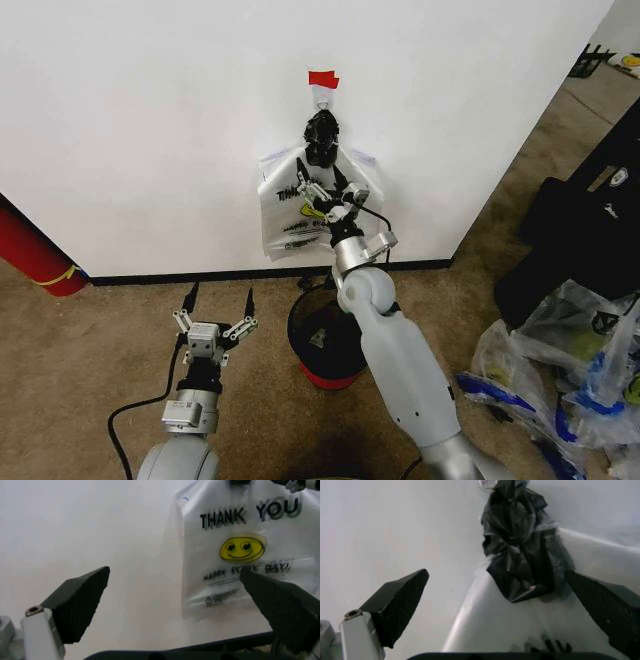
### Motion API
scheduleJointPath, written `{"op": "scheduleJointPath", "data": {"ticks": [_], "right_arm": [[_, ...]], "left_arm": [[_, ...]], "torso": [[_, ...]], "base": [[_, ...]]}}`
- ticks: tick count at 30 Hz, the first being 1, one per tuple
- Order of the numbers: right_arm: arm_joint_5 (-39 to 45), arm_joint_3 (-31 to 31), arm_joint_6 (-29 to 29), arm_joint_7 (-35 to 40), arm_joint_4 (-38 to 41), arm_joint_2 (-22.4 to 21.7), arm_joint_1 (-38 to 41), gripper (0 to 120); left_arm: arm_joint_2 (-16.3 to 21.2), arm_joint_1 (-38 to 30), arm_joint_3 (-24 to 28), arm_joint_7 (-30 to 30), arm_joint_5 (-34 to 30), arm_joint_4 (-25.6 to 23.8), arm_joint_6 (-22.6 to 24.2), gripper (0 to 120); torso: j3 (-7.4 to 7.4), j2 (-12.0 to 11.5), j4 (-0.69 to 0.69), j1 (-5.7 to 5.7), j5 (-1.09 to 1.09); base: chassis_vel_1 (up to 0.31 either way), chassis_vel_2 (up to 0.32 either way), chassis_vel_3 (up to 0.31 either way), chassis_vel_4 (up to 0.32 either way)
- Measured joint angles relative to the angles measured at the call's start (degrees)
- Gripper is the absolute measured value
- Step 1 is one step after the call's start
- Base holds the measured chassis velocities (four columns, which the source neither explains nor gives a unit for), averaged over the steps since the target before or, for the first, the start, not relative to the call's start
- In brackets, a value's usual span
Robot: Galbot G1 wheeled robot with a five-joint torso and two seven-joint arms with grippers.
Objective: Pick up the garbage bag from the wall and place it over the trash bin.
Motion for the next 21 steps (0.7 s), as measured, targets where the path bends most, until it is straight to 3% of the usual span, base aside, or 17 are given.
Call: {"op": "scheduleJointPath", "data": {"ticks": [6,13,15,17,21], "right_arm": [[-0.56,0.09,0.69,-0.11,-3.36,0.01,1.53,97],[-0.21,0.25,1.29,-1.11,-5.51,0.25,2.96,74],[-0.49,0.33,1.56,-1.39,-6.15,0.25,3.24,63],[-0.53,0.34,1.59,-1.41,-6.23,0.25,3.28,61],[-0.84,0.44,1.71,-1.79,-6.31,0.18,3.42,42]], "left_arm": [[-0.51,-0.12,0.4,-0.02,0.65,0.87,-0.35,100],[-0.95,-0.23,1.06,-0.05,1.46,1.32,-0.4,100],[-1.01,-0.24,1.04,-0.06,1.6,1.57,-0.48,100],[-1.02,-0.24,1.04,-0.06,1.62,1.62,-0.53,100],[-1.16,-0.2,1.18,-0.09,1.76,1.78,-0.7,100]], "torso": [[0.0,0.0,0.01,0.0,0.0],[0.0,0.0,0.0,0.0,0.01],[0.0,0.0,0.01,-0.01,0.0],[0.0,0.0,0.01,-0.01,0.0],[0.0,0.0,0.01,0.0,0.0]], "base": [[0.0,0.0,0.0,0.0],[0.0,0.0,0.0,0.0],[0.0,0.0,0.0,0.0],[0.0,0.0,0.0,0.0],[0.0,0.0,0.0,0.0]]}}
